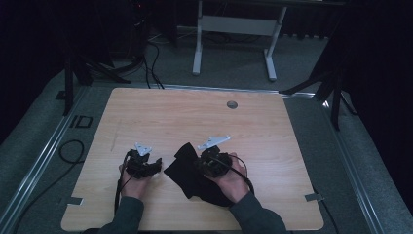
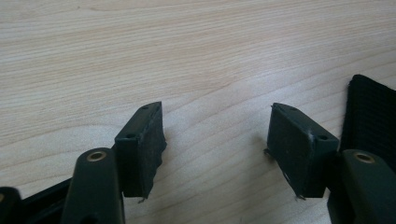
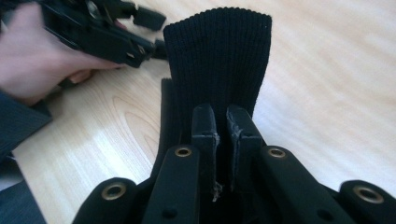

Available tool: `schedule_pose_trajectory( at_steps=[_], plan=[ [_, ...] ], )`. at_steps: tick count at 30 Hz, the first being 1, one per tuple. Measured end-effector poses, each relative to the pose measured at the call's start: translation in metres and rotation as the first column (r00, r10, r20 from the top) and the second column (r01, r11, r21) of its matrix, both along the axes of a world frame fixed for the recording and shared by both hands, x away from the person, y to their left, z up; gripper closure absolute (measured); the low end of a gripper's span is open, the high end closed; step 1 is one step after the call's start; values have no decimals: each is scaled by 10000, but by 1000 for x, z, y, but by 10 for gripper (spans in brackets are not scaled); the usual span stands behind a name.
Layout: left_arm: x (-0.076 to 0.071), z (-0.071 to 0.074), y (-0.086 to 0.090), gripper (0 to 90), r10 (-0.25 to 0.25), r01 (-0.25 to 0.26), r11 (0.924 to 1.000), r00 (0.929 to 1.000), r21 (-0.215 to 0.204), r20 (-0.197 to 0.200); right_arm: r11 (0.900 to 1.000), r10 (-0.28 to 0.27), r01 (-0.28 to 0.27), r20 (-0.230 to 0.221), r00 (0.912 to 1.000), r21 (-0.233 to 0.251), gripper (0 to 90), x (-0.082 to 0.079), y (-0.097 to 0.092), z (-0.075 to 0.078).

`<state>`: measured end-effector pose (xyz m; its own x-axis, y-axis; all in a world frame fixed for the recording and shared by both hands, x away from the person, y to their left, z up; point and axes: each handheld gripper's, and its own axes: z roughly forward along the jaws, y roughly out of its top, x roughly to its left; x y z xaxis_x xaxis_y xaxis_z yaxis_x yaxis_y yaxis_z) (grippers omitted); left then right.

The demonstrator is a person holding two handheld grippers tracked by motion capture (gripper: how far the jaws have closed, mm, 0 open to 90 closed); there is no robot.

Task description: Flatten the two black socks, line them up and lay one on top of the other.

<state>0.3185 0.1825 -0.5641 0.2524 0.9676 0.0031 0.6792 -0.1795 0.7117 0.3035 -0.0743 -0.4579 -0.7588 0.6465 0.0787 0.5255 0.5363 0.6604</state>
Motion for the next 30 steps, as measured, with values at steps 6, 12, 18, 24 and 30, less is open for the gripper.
schedule_pose_trajectory(
  at_steps=[6,12,18,24,30],
  plan=[
    [-3,3,-1,504,155,-153,9997,9999,194,-64,9991,-82,62,-495,9987,-409,832,4,24,-30],
    [-8,8,-4,667,16,-28,9992,9996,410,289,9975,-209,152,-830,9963,-688,832,7,40,-48],
    [-13,14,-6,783,-323,292,9986,9968,430,726,9949,-391,286,-1087,9933,-964,836,8,43,-61],
    [-16,16,-9,856,-803,794,9967,9941,154,731,9958,-428,322,-1246,9913,-862,836,8,43,-64],
    [-25,22,-16,895,-1770,1787,9839,9787,-77,1041,9958,-438,323,-1365,9897,-851,834,10,45,-67]
  ],
)
